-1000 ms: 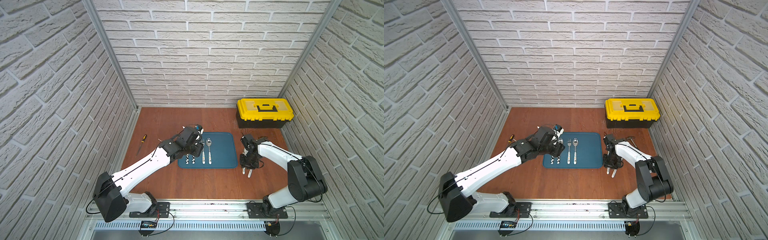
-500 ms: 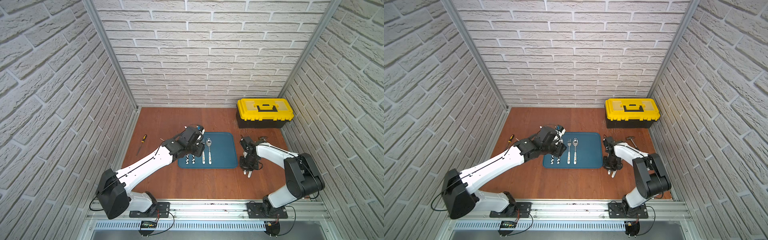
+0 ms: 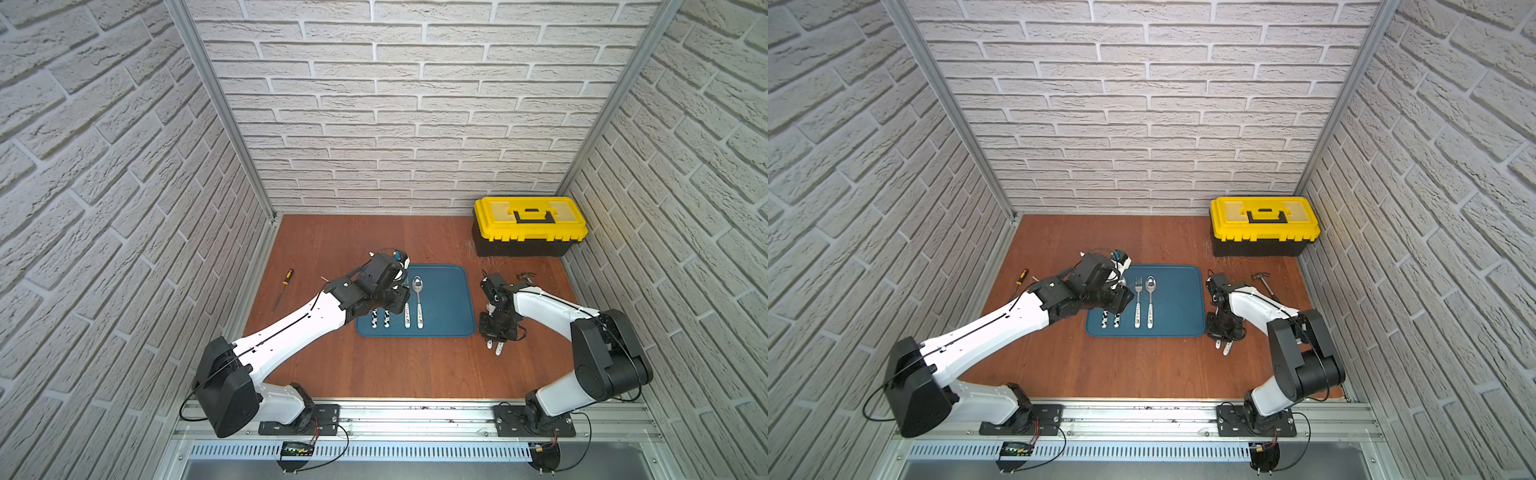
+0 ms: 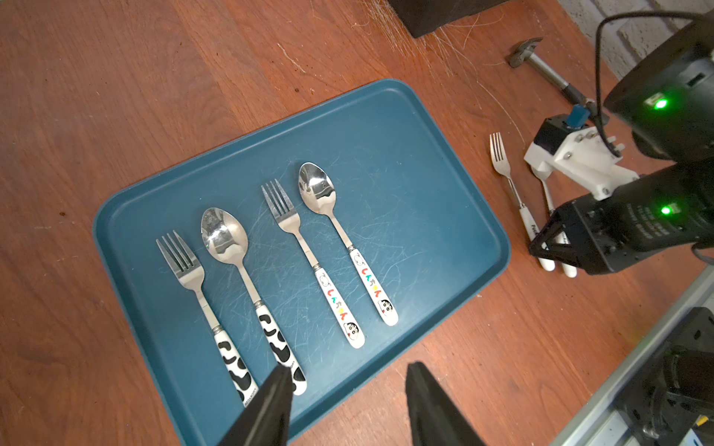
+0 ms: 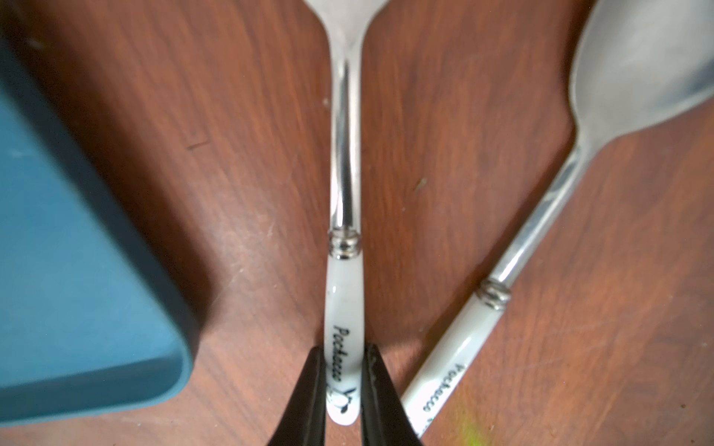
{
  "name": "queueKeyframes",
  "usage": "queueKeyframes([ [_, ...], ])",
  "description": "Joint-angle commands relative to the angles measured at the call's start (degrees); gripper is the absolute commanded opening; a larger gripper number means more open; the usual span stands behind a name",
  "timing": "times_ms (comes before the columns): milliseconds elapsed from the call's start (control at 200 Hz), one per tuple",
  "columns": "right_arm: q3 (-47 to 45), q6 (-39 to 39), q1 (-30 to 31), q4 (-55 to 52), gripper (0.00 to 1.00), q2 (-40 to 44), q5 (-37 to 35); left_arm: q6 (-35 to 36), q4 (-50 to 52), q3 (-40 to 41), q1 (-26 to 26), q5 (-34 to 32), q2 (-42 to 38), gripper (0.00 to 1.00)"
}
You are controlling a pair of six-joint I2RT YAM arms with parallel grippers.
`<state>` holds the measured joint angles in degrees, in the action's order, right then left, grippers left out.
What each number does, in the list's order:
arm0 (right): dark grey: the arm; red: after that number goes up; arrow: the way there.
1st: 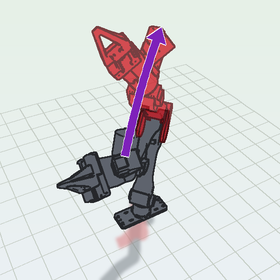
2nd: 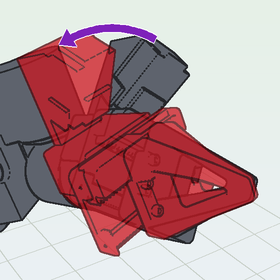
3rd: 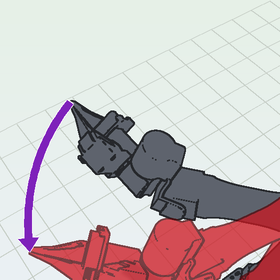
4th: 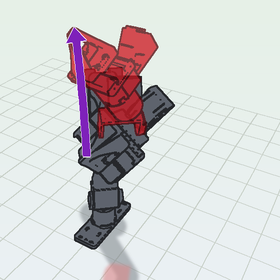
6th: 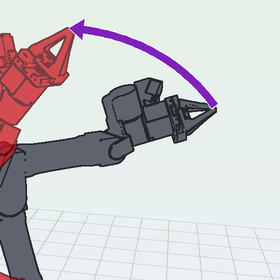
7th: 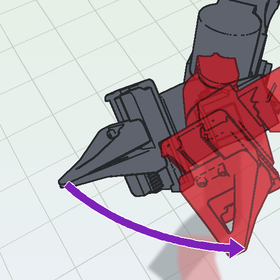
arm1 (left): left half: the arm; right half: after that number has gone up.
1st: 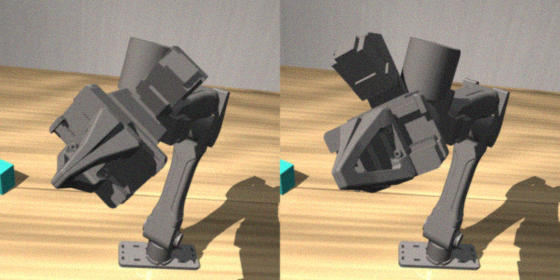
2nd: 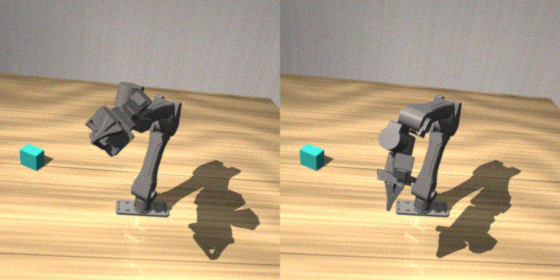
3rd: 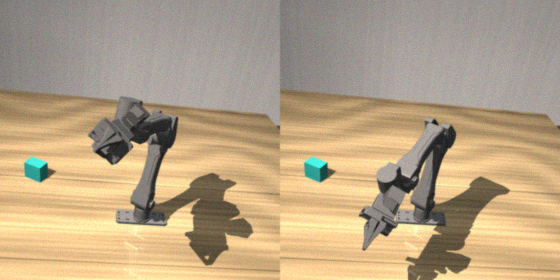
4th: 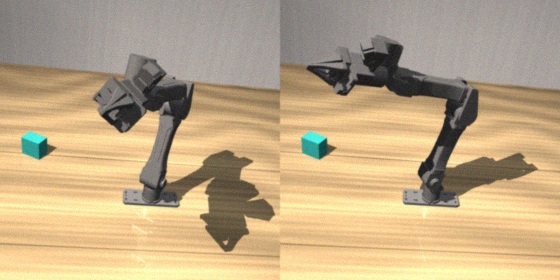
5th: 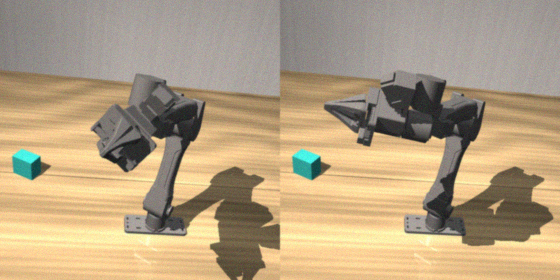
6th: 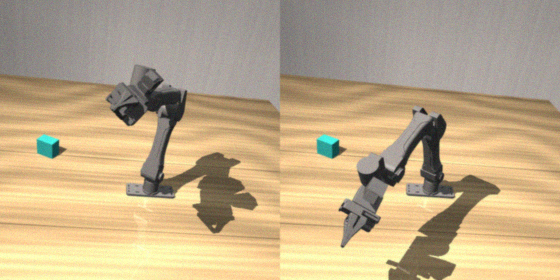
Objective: Set the spoon and fork side by side
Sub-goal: Pick up the fork at the center of the board, then place the fork on the tray.
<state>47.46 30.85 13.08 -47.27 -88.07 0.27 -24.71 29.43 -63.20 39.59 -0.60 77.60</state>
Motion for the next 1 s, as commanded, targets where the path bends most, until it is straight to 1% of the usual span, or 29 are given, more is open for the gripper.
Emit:
queueKeyframes([
  [0,-0.35,0.35,0.54,0.40,0.05,2.67,-0.21,-0.52,-2.61,0.53,-0.27,0.85,0.96,0.52],
  [245,0.50,0.52,0.89,0.01,0.06,3.99,-0.01,-0.43,-2.28,0.10,-0.22,0.72,0.88,0.53],
  [520,6.68,1.48,4.71,-2.81,0.07,3.45,-0.98,0.01,-2.09,0.42,-0.30,0.16,0.28,0.52],
  [680,7.97,1.92,5.95,-2.83,0.08,2.82,-1.50,0.23,-2.27,1.23,-0.39,-0.10,-0.57,0.52],
  [825,10.46,2.54,7.77,-1.88,0.08,0.74,-0.68,0.53,-1.82,1.37,-0.48,-0.35,-0.88,0.52],
  [995,16.88,3.23,11.28,-1.44,0.08,-5.29,0.76,0.94,-1.24,1.39,-0.78,-0.67,-1.60,0.52],
])
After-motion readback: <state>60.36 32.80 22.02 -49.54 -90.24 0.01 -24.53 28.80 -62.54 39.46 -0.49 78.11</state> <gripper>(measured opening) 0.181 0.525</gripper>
